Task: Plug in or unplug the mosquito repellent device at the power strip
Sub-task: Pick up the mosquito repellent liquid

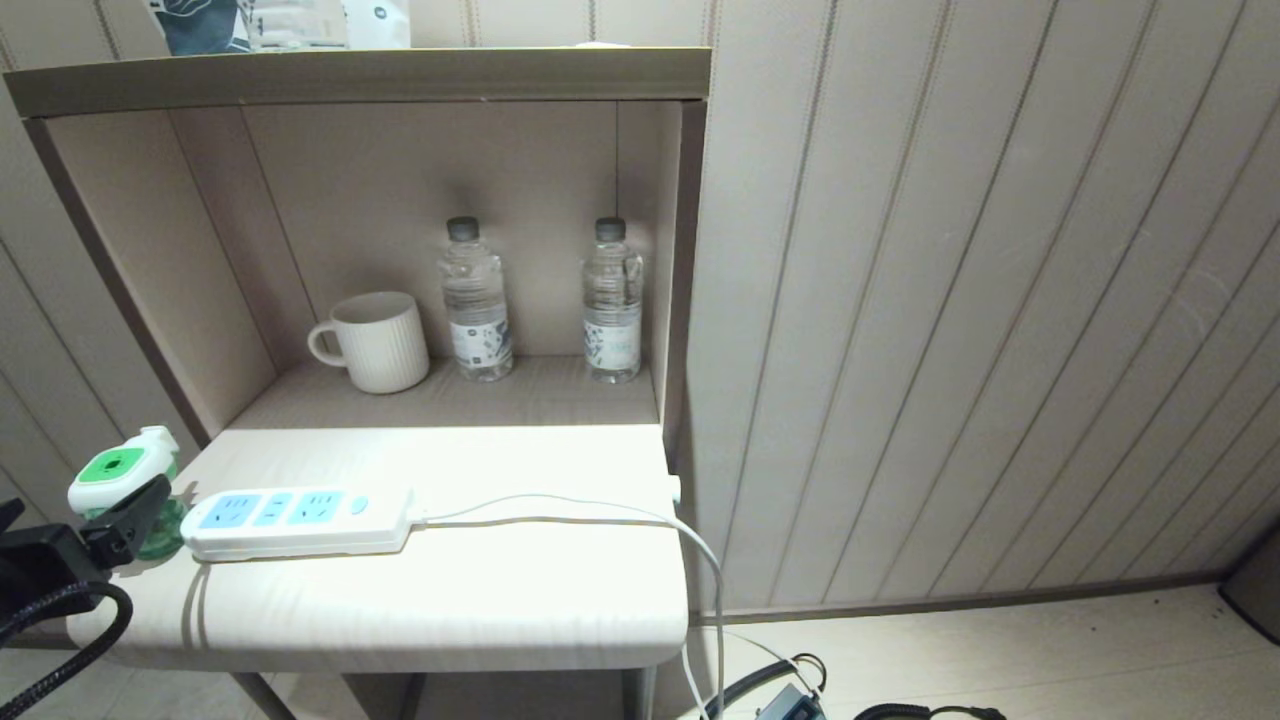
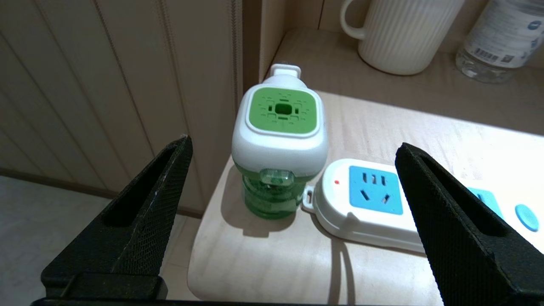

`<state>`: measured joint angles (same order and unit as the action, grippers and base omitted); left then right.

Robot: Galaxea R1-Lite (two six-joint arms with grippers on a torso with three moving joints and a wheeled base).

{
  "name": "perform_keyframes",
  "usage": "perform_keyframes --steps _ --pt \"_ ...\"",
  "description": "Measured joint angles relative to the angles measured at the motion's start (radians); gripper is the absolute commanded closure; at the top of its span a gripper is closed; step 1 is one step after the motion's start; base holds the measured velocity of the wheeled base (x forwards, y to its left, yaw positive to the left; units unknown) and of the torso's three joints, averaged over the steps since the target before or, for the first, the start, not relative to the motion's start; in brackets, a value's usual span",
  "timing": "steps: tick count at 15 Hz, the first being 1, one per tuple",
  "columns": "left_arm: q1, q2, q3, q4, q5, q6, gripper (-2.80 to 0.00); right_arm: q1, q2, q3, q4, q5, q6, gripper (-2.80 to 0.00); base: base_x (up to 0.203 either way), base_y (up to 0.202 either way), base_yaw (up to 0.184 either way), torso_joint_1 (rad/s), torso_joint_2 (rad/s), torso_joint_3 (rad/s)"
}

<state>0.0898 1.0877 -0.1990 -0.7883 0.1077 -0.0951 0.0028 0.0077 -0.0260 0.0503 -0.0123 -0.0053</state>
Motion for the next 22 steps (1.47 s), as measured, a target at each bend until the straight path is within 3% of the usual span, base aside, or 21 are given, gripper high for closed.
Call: perform_keyframes --steps 22 --pt "0.040 0.242 -0.096 -0.042 -0.004 -0.002 -2.80 0.000 0.000 0.000 0.000 0.000 0.000 0.00 0.000 0.000 0.000 0.000 0.00 0.000"
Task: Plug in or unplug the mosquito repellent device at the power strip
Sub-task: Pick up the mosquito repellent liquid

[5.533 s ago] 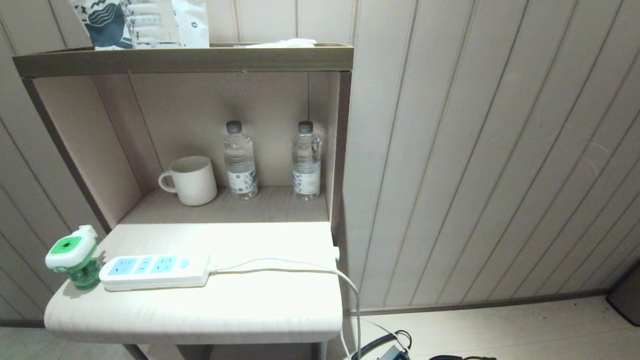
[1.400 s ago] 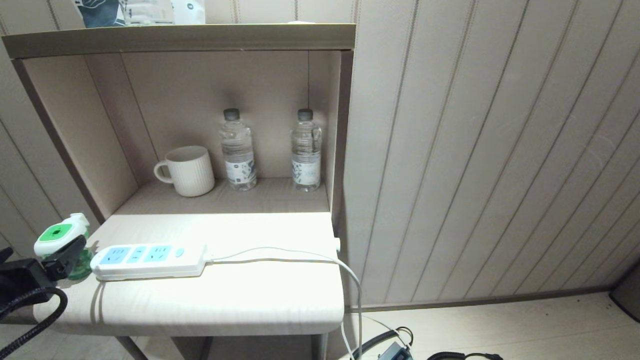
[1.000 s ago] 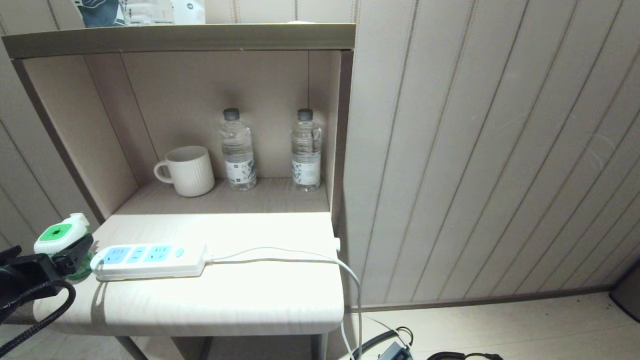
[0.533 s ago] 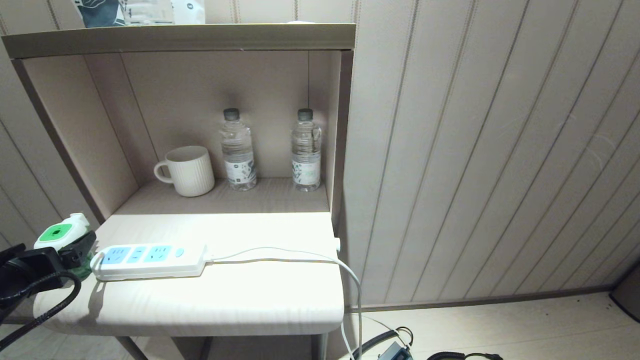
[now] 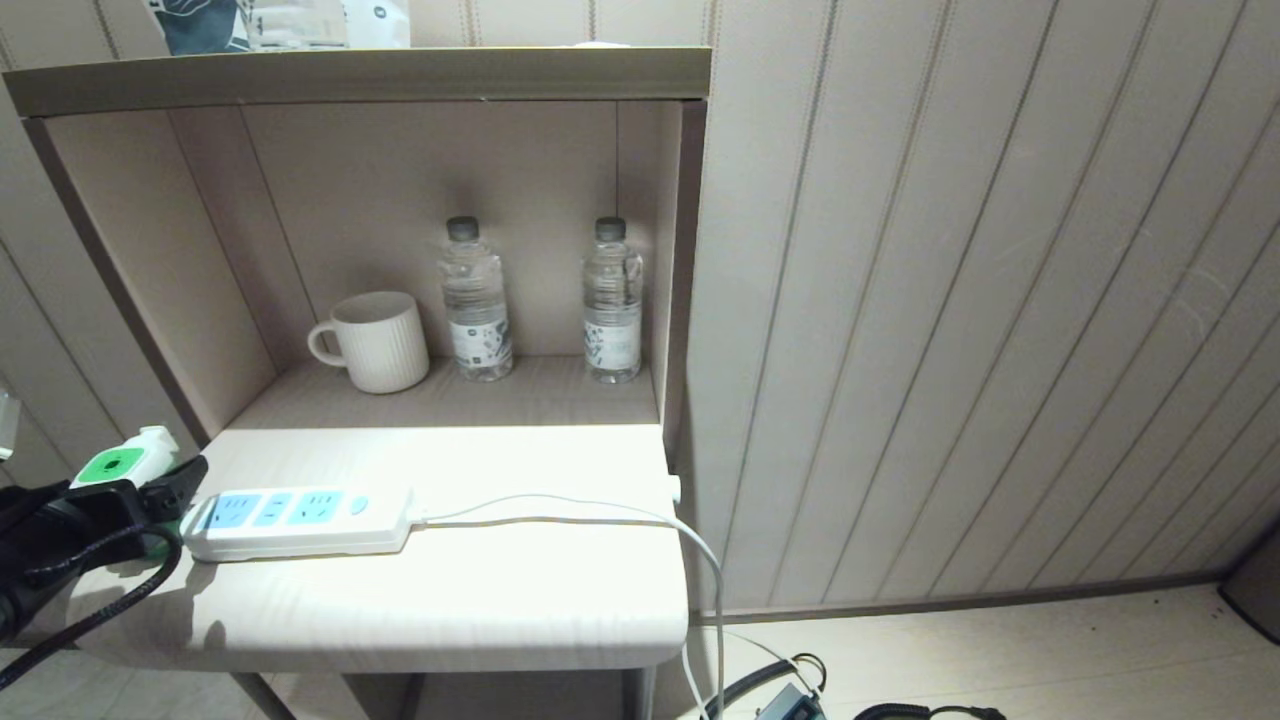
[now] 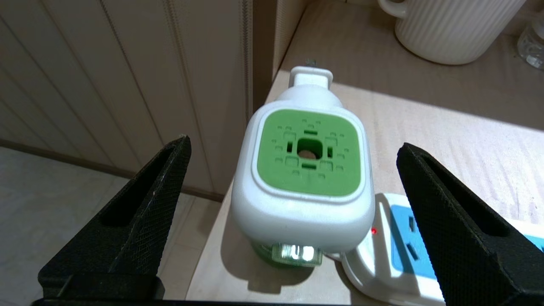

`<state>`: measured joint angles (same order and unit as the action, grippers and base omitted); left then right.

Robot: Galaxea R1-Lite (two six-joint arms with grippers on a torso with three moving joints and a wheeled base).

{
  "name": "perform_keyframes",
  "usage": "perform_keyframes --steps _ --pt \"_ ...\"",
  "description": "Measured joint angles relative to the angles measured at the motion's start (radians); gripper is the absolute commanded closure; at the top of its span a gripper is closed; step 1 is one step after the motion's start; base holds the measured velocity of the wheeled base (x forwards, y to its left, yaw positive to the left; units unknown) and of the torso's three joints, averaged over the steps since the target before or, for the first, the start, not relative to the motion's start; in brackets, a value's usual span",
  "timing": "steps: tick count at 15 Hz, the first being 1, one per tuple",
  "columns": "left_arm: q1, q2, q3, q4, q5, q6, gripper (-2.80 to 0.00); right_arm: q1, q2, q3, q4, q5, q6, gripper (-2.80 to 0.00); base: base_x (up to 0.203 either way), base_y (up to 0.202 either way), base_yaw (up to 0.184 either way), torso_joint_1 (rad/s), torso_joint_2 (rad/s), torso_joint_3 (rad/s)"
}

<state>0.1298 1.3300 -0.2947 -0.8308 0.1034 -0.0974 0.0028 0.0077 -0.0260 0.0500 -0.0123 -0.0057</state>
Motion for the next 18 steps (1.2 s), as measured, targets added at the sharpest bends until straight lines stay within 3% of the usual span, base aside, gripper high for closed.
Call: perform_keyframes --steps 18 --pt "0.036 0.120 -0.089 -0.011 -0.009 -0.002 -2.80 0.000 0.000 0.000 0.000 0.000 0.000 0.00 0.000 0.000 0.000 0.000 0.00 0.000"
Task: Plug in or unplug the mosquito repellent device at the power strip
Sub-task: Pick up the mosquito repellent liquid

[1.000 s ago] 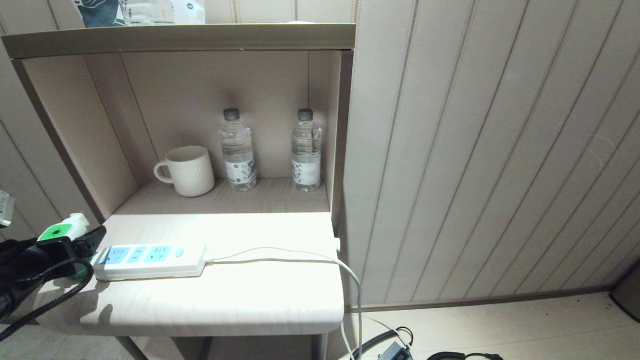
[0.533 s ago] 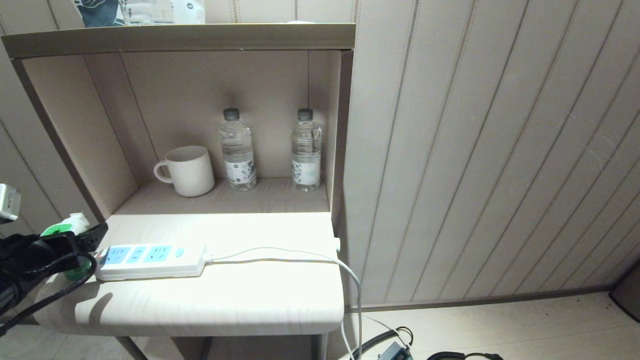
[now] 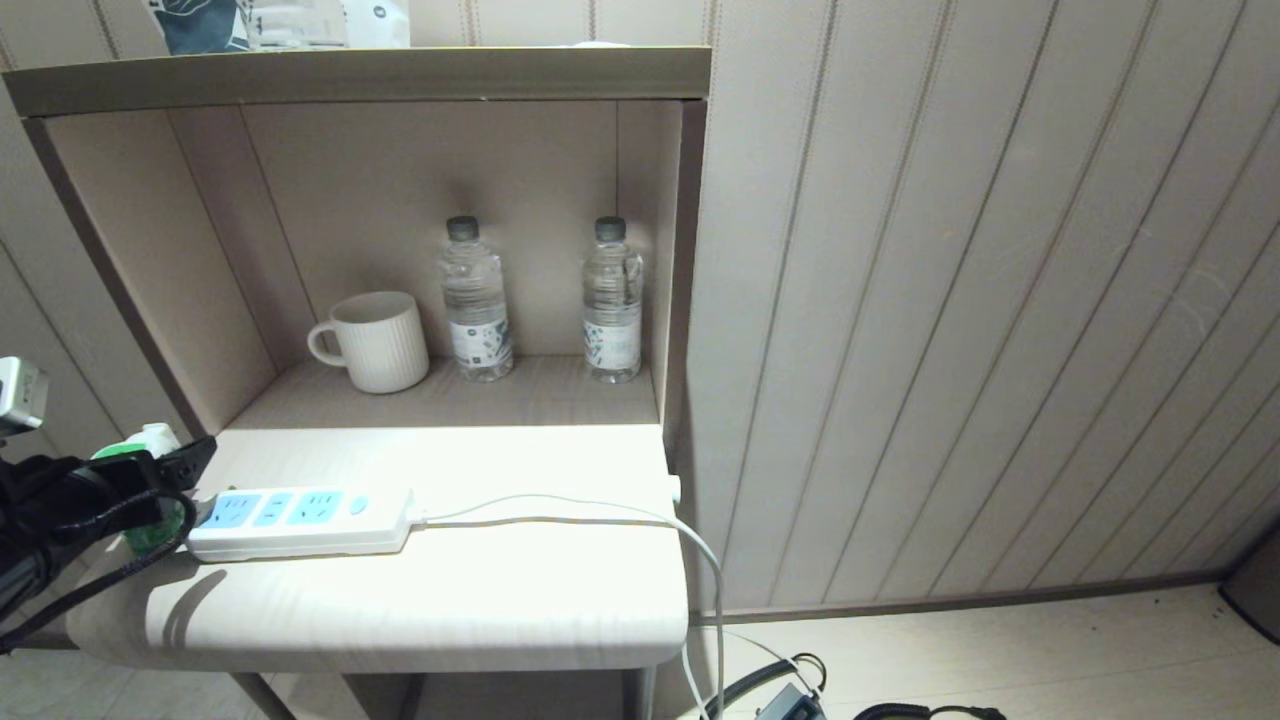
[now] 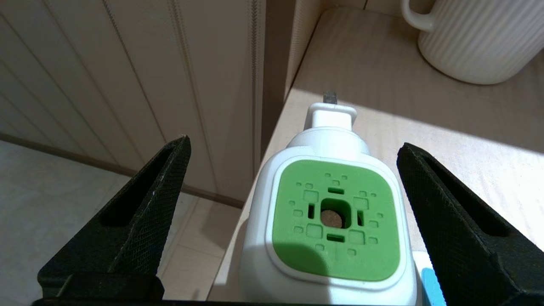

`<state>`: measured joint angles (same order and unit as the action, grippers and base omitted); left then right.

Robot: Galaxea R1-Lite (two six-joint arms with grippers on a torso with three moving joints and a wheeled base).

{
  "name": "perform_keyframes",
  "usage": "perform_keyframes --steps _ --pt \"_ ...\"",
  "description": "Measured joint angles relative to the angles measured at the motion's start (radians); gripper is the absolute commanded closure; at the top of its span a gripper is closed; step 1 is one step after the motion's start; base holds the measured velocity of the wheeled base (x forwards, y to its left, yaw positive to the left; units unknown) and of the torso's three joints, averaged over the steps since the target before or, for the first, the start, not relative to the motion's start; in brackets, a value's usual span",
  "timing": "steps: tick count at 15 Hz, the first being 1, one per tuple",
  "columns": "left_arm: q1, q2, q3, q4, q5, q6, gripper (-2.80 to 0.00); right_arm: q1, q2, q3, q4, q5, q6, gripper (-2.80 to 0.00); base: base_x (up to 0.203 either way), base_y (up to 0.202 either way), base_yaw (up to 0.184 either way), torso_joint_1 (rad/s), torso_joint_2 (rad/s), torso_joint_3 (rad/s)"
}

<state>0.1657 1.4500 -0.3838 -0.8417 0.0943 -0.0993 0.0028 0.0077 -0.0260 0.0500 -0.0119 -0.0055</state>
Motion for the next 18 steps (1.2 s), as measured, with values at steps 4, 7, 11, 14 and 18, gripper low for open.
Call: perform_keyframes --steps 4,7,11,14,18 --pt "0.004 0.013 -0.016 0.000 -0.001 -0.003 -2.80 0.000 0.000 0.000 0.000 0.000 0.000 0.00 0.000 0.000 0.000 0.000 0.00 0.000" --pt "0.005 0.013 -0.016 0.000 -0.003 -0.006 -2.80 0.000 0.000 0.000 0.000 0.000 0.000 0.00 0.000 0.000 0.000 0.000 0.00 0.000" --pt "0.006 0.011 -0.014 0.002 -0.003 -0.006 0.00 0.000 0.000 0.000 0.000 0.000 0.000 0.00 0.000 0.000 0.000 0.000 0.00 0.000" --pt "0.006 0.009 -0.013 0.002 -0.003 -0.005 0.00 0.000 0.000 0.000 0.000 0.000 0.000 0.00 0.000 0.000 0.000 0.000 0.00 0.000" --pt "0.006 0.005 -0.009 0.002 -0.005 -0.005 0.00 0.000 0.000 0.000 0.000 0.000 0.000 0.00 0.000 0.000 0.000 0.000 0.00 0.000"
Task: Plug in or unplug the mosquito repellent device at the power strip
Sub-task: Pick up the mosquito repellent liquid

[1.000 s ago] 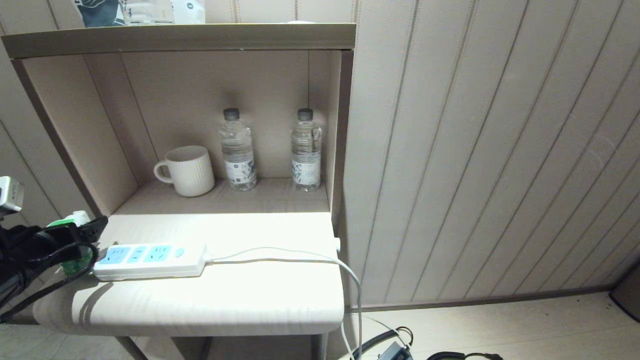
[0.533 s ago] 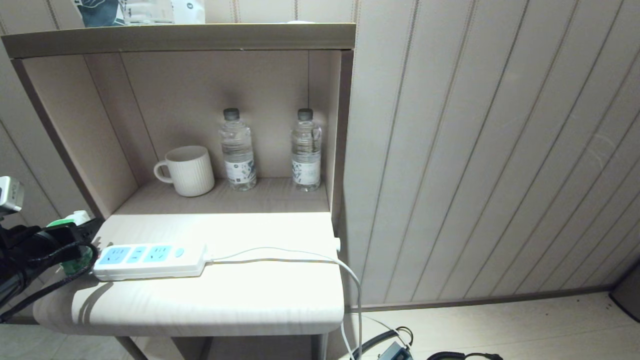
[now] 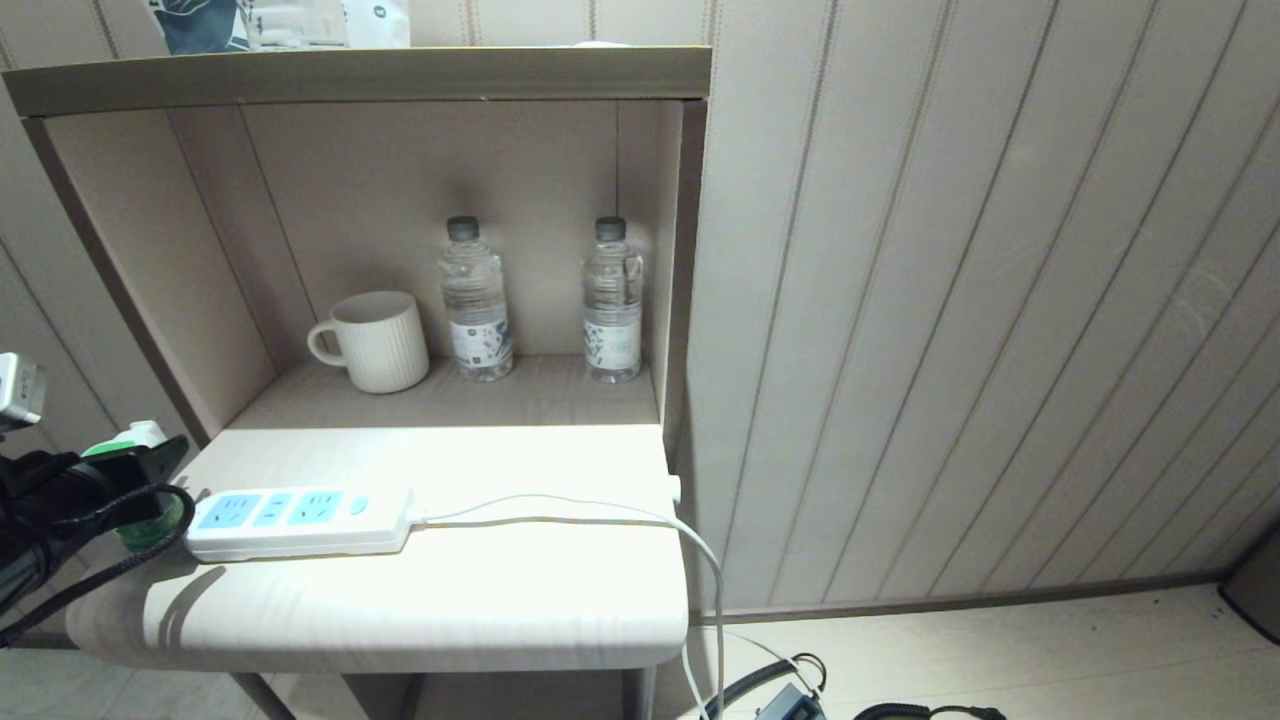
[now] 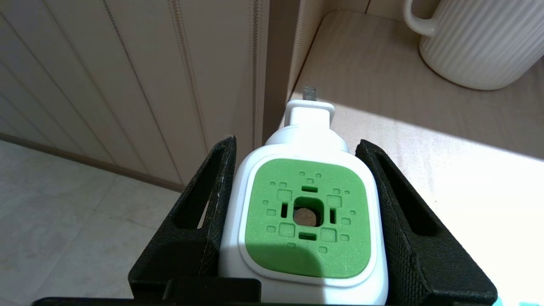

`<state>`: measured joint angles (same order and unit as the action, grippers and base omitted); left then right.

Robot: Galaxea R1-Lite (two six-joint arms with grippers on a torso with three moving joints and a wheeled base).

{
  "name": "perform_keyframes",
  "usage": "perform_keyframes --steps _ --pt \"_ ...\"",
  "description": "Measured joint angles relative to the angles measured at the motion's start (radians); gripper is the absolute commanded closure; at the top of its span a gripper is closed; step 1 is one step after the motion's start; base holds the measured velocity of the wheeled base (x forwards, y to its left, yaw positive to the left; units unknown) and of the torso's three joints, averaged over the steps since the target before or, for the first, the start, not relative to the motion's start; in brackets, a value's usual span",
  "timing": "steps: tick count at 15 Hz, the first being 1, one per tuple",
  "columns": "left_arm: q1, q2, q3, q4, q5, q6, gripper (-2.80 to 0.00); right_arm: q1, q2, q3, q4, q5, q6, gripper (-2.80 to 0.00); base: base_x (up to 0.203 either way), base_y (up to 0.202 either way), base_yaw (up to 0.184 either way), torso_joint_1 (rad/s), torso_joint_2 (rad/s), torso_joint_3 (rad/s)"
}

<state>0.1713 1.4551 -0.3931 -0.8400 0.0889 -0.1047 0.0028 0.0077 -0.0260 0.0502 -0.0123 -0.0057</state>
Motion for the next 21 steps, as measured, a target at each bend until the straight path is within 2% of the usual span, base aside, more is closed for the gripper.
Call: perform_keyframes --steps 3,21 --pt "0.000 0.000 0.010 -0.001 -0.017 0.001 0.00 0.000 0.000 0.000 0.000 0.000 0.000 0.00 0.000 0.000 0.000 0.000 0.00 0.000" --pt "0.000 0.029 0.023 -0.010 -0.018 0.004 -0.03 0.000 0.000 0.000 0.000 0.000 0.000 0.00 0.000 0.000 0.000 0.000 0.00 0.000"
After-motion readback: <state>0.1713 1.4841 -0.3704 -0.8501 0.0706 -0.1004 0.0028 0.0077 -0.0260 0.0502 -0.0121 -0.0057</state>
